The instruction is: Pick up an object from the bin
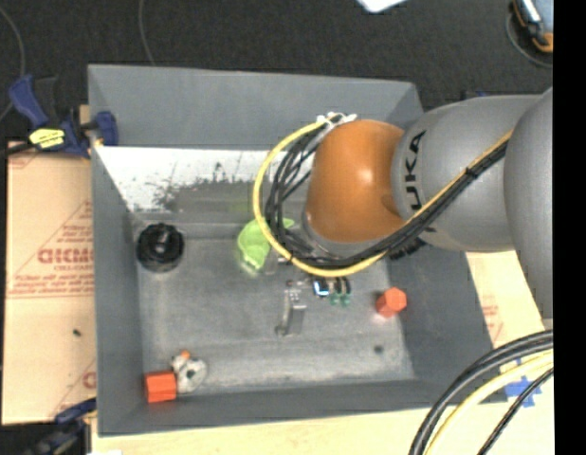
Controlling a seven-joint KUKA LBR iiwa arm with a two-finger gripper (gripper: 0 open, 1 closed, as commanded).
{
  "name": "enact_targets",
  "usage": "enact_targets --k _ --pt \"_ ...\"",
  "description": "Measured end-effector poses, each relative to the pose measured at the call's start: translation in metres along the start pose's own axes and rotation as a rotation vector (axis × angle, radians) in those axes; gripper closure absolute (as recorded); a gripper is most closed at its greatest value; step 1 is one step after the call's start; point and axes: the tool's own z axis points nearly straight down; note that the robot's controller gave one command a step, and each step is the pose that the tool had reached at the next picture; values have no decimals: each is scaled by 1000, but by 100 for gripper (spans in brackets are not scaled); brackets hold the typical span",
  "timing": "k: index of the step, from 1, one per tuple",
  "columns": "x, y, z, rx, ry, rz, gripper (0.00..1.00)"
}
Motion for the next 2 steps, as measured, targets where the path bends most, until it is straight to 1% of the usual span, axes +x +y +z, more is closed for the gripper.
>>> enact_targets --k 1,2 --pt "-2 0 -5 -1 -8 3 0" --pt "-89 -2 74 1 -10 -182 0"
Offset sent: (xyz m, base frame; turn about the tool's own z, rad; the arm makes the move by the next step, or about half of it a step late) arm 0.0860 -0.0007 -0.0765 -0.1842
